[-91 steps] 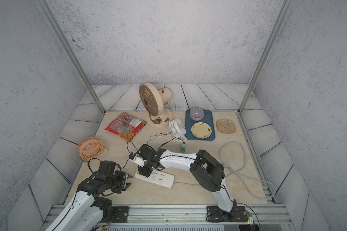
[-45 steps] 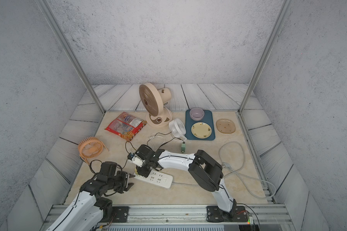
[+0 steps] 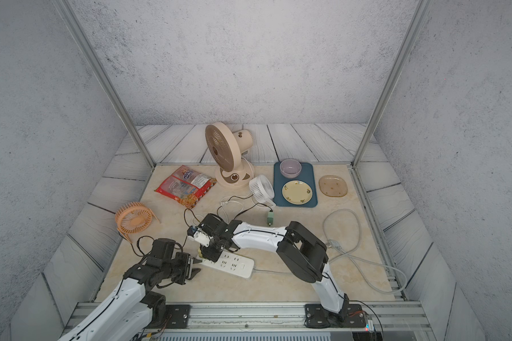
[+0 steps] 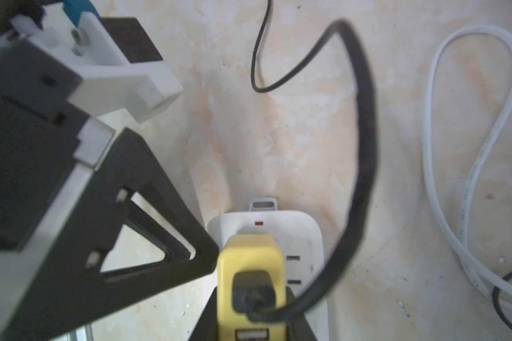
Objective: Unplug the desk fan from the power strip
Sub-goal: Remove the plug from the socket.
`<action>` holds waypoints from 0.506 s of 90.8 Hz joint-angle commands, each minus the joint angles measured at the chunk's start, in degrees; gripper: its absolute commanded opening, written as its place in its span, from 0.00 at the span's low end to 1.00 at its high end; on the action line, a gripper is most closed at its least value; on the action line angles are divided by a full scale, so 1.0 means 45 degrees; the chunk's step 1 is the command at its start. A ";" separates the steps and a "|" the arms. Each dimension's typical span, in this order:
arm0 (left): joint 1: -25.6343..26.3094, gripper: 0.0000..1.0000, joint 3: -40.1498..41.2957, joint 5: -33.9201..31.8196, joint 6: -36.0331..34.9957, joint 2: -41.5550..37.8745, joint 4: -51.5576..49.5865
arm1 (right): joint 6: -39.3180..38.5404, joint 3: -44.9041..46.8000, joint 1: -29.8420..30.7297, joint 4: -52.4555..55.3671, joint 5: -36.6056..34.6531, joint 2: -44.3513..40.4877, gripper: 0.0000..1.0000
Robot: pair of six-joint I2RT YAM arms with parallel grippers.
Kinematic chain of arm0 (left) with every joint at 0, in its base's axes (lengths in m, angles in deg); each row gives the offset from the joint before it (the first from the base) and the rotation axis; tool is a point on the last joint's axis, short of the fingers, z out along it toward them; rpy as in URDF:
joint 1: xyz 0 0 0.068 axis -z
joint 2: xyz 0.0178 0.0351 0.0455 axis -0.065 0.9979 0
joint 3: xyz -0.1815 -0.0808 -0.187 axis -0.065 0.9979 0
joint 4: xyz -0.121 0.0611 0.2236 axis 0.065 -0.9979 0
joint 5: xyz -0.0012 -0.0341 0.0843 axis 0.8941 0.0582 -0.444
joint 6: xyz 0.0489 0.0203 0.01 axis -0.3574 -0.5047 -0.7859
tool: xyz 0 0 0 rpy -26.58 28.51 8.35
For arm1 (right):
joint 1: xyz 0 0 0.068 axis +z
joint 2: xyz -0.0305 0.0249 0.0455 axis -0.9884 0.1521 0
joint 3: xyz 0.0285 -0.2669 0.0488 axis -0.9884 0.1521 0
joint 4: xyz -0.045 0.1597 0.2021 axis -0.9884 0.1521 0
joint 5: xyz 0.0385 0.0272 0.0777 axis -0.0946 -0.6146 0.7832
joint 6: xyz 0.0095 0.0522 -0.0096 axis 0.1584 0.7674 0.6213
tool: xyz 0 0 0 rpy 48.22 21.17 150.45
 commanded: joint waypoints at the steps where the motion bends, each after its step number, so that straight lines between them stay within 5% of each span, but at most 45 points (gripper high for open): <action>1: 0.0040 0.34 0.0436 -0.0353 0.0285 0.0055 -0.1482 | 0.0188 0.0652 0.0374 -0.0947 0.0809 -0.0469 0.00; 46: 0.0045 0.43 0.1114 -0.0153 0.0642 0.0310 -0.1310 | -0.0978 0.2705 0.0689 -0.4452 0.0862 -0.1727 0.00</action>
